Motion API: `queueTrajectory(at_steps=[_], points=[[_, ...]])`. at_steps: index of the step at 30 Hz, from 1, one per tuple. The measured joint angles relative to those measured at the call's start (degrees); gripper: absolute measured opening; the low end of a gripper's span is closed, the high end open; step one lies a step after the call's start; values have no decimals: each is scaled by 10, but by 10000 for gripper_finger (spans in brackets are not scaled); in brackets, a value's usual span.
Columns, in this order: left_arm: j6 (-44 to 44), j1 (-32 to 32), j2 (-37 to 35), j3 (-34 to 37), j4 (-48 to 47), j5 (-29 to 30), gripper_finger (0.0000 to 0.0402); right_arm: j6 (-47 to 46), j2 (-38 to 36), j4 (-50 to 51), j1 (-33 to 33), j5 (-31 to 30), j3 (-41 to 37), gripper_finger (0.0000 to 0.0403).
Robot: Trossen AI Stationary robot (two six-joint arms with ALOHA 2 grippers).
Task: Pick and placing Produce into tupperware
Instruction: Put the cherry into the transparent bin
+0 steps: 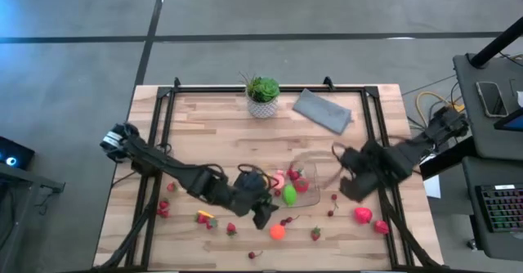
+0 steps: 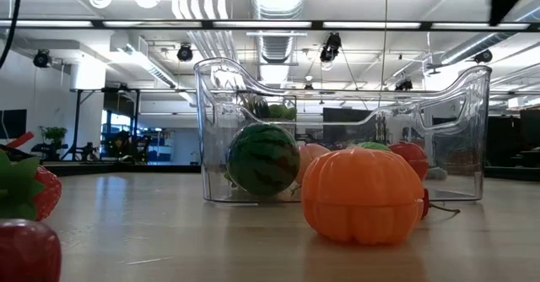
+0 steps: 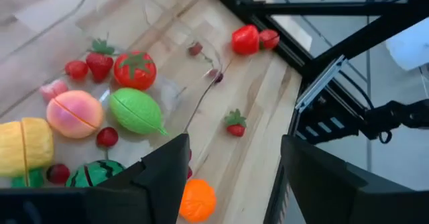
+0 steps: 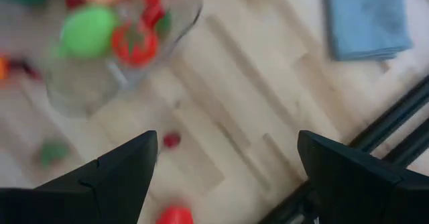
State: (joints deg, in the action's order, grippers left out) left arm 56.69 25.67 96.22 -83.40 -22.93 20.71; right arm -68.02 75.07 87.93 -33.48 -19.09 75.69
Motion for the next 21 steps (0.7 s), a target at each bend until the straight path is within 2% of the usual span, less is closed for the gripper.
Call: queueTrajectory(at_steps=[3,7,10,12,16,21], points=[[0,18,-7,0,-1,33,221,-18,15,0,-51,34,-26,352],[0,27,-9,0,-1,49,221,-114,43,-15,-88,102,-67,352],[11,27,-9,0,-1,54,221,-150,52,-72,-92,138,-118,352],[15,27,-9,0,-1,62,221,-151,47,-154,-88,146,-161,351],[15,27,-12,0,-1,69,221,-115,12,-368,-88,120,-243,338],[15,28,-15,0,0,71,221,-122,-25,-385,-92,53,-320,325]])
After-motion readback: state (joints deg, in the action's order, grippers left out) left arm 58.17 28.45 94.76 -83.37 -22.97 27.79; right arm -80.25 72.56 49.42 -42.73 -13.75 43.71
